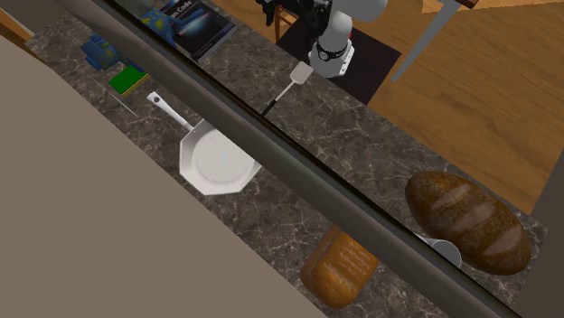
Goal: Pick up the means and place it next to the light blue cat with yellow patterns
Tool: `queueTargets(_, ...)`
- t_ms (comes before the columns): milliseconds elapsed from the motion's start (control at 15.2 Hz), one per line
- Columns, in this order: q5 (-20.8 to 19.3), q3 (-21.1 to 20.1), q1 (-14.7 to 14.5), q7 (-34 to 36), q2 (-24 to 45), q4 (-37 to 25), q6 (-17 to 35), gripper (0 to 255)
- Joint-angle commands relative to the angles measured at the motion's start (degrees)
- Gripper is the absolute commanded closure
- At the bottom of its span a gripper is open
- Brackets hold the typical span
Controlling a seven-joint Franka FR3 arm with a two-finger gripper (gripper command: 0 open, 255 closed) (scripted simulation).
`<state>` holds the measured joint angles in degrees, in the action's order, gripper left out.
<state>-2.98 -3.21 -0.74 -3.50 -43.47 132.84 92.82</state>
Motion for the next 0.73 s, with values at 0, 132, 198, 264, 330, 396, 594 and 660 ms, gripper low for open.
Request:
queueTargets(0, 0.0, 0.0, 0.0, 0.0, 0.0, 0.0, 0.0, 0)
queueTargets(132, 1.1, -1.3, -0.2, 2.2, 2.6, 0.7, 2.7, 0)
queueTargets(198, 1.6, -2.0, -0.3, 3.2, 4.0, 1.0, 4.1, 0)
queueTargets(264, 2.1, -2.7, -0.4, 4.3, 5.4, 1.2, 5.5, 0)
queueTargets(330, 2.5, -3.3, -0.5, 5.4, 6.9, 1.3, 6.8, 0)
queueTargets(396, 2.9, -4.0, -0.6, 6.4, 8.5, 1.3, 8.2, 0)
queueTargets(594, 4.0, -5.9, -0.9, 9.5, 13.5, 0.9, 12.2, 0)
queueTargets(660, 4.2, -6.5, -0.9, 10.5, 15.3, 0.7, 13.5, 0)
